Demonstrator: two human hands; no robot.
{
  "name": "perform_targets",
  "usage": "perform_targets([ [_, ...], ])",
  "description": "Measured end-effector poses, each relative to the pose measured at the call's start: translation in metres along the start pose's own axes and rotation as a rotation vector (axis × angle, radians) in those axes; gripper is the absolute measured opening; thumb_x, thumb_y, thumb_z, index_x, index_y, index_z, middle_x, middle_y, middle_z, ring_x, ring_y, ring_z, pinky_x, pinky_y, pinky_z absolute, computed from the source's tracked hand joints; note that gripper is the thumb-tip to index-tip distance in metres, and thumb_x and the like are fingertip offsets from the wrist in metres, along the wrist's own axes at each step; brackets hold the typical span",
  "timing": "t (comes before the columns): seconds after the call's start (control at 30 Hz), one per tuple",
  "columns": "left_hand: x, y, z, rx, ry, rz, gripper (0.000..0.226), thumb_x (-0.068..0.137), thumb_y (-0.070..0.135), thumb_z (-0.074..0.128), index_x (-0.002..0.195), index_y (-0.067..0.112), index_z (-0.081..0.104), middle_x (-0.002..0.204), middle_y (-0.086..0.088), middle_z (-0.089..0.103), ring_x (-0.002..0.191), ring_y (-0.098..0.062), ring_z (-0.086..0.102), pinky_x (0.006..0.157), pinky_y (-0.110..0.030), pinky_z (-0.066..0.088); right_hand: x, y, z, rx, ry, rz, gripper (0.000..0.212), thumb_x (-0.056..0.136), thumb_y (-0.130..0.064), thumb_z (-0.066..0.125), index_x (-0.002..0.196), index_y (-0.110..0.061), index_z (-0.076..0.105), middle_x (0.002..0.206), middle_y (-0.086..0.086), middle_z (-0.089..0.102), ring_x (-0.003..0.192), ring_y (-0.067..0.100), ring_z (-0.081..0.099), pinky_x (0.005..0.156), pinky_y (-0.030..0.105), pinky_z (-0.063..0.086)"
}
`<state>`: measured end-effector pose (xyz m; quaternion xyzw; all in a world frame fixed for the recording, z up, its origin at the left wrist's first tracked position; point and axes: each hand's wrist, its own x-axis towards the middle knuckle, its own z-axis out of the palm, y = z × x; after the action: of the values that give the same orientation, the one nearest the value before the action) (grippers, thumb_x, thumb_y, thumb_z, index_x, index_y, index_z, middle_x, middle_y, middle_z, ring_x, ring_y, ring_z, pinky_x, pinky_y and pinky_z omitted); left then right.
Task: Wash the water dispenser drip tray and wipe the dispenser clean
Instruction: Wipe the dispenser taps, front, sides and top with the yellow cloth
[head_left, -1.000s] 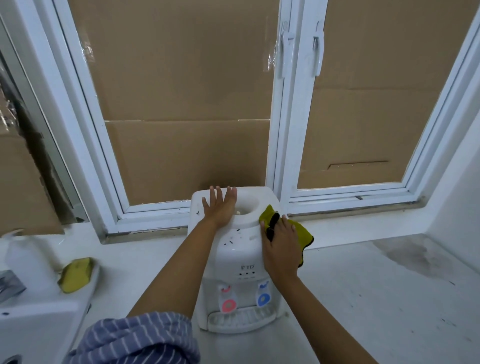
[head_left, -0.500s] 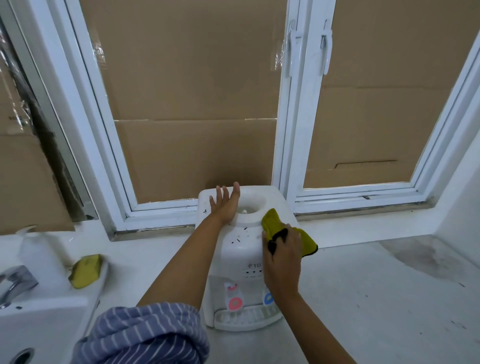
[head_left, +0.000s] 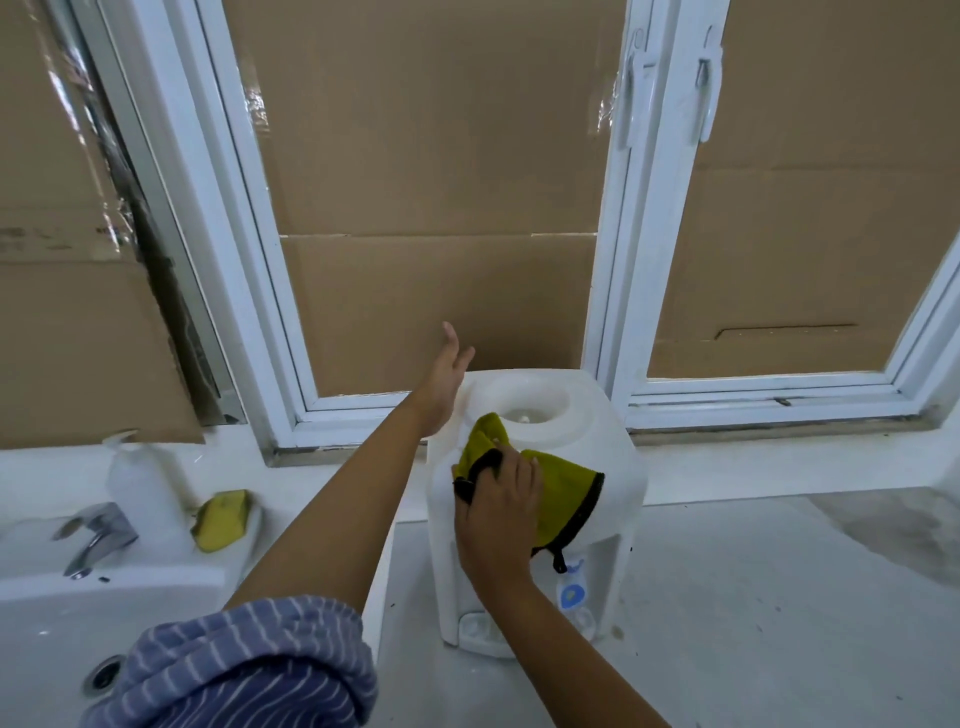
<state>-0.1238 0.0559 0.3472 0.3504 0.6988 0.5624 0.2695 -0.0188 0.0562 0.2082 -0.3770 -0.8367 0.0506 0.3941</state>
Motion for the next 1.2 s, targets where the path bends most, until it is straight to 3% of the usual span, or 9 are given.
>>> perform_targets([
  [0.1, 0.003, -0.004, -0.013, -0.068, -0.086, 0.009, 0.095, 0.061, 0.079, 0.011, 0.147, 0.045, -0.011, 0.160, 0.010, 0.016, 0.149, -0.013, 0.001, 0.118, -0.049, -0.004, 0.001, -0.013, 0.002, -0.044, -0.004, -0.114, 0.037, 0.080, -0.040, 0.068, 0.100, -0.009, 0.070, 0.114, 0.010, 0.065, 0.103, 0.031, 0.059, 0.103, 0.045, 0.044],
  [0.17, 0.011, -0.006, -0.017, -0.121, -0.084, -0.041, 0.083, 0.074, 0.082, 0.003, 0.149, 0.047, -0.002, 0.160, 0.012, 0.017, 0.150, -0.013, 0.000, 0.118, -0.050, -0.008, 0.010, -0.016, -0.002, 0.002, -0.013, -0.176, 0.038, 0.083, -0.039, 0.059, 0.109, -0.014, 0.069, 0.115, 0.006, 0.065, 0.104, 0.028, 0.059, 0.101, 0.043, 0.045],
  [0.3, 0.015, -0.005, -0.008, -0.042, -0.085, -0.007, 0.061, 0.097, 0.060, 0.004, 0.153, 0.035, 0.009, 0.161, 0.005, 0.016, 0.150, -0.016, 0.003, 0.120, -0.051, -0.004, 0.017, -0.006, -0.016, 0.110, -0.090, -0.292, 0.039, 0.090, -0.038, 0.043, 0.113, -0.020, 0.069, 0.112, -0.001, 0.066, 0.102, 0.021, 0.060, 0.099, 0.038, 0.045],
  [0.5, 0.013, -0.015, 0.017, 0.253, -0.154, -0.129, 0.072, 0.090, 0.073, 0.022, 0.141, 0.029, 0.048, 0.156, 0.006, 0.029, 0.144, -0.016, 0.022, 0.119, -0.040, 0.010, -0.003, 0.036, -0.027, 0.157, -0.073, -0.336, 0.038, 0.081, -0.028, 0.063, 0.118, -0.017, 0.066, 0.127, 0.000, 0.063, 0.120, 0.021, 0.056, 0.111, 0.043, 0.040],
  [0.77, 0.007, -0.018, 0.052, 0.511, -0.089, -0.095, 0.058, 0.103, 0.050, 0.017, 0.154, 0.025, 0.010, 0.163, -0.005, -0.006, 0.150, -0.028, -0.009, 0.119, -0.047, -0.004, -0.008, 0.097, -0.041, 0.271, 0.028, -0.061, 0.023, 0.085, -0.012, 0.068, 0.105, -0.002, 0.068, 0.133, 0.011, 0.058, 0.128, 0.032, 0.047, 0.110, 0.052, 0.038],
  [0.9, 0.016, -0.039, 0.057, 0.688, -0.035, -0.088, 0.060, 0.102, 0.050, 0.017, 0.155, 0.022, 0.011, 0.161, -0.012, -0.012, 0.148, -0.032, -0.015, 0.119, -0.046, -0.005, 0.005, 0.113, -0.047, 0.382, 0.037, 0.185, 0.032, 0.098, -0.031, 0.052, 0.098, -0.003, 0.068, 0.141, 0.013, 0.051, 0.135, 0.034, 0.040, 0.104, 0.057, 0.042],
  [1.0, 0.018, -0.052, 0.062, 0.695, 0.064, -0.062, 0.061, 0.102, 0.047, 0.020, 0.155, 0.018, 0.011, 0.161, -0.012, -0.013, 0.148, -0.031, -0.016, 0.119, -0.045, -0.005, 0.002, 0.100, -0.048, 0.368, 0.056, 0.051, 0.029, 0.094, -0.027, 0.053, 0.102, -0.004, 0.069, 0.136, 0.010, 0.056, 0.135, 0.028, 0.040, 0.111, 0.060, 0.031],
  [1.1, 0.014, -0.052, 0.067, 0.608, 0.101, -0.016, 0.054, 0.105, 0.038, 0.019, 0.154, 0.020, 0.010, 0.161, -0.012, -0.013, 0.148, -0.031, -0.017, 0.120, -0.047, -0.005, -0.010, 0.086, -0.041, 0.327, 0.033, -0.049, 0.040, 0.091, -0.025, 0.055, 0.128, -0.010, 0.061, 0.138, 0.002, 0.055, 0.139, 0.025, 0.039, 0.119, 0.055, 0.018],
  [1.2, 0.014, -0.048, 0.059, 0.375, 0.070, -0.111, 0.067, 0.099, 0.057, 0.018, 0.154, 0.025, -0.004, 0.161, 0.002, -0.016, 0.149, -0.022, -0.016, 0.118, -0.044, -0.009, -0.018, 0.071, -0.031, 0.296, 0.097, -0.001, 0.050, 0.096, -0.039, 0.047, 0.141, -0.016, 0.045, 0.145, 0.002, 0.048, 0.142, 0.027, 0.035, 0.121, 0.052, 0.013],
])
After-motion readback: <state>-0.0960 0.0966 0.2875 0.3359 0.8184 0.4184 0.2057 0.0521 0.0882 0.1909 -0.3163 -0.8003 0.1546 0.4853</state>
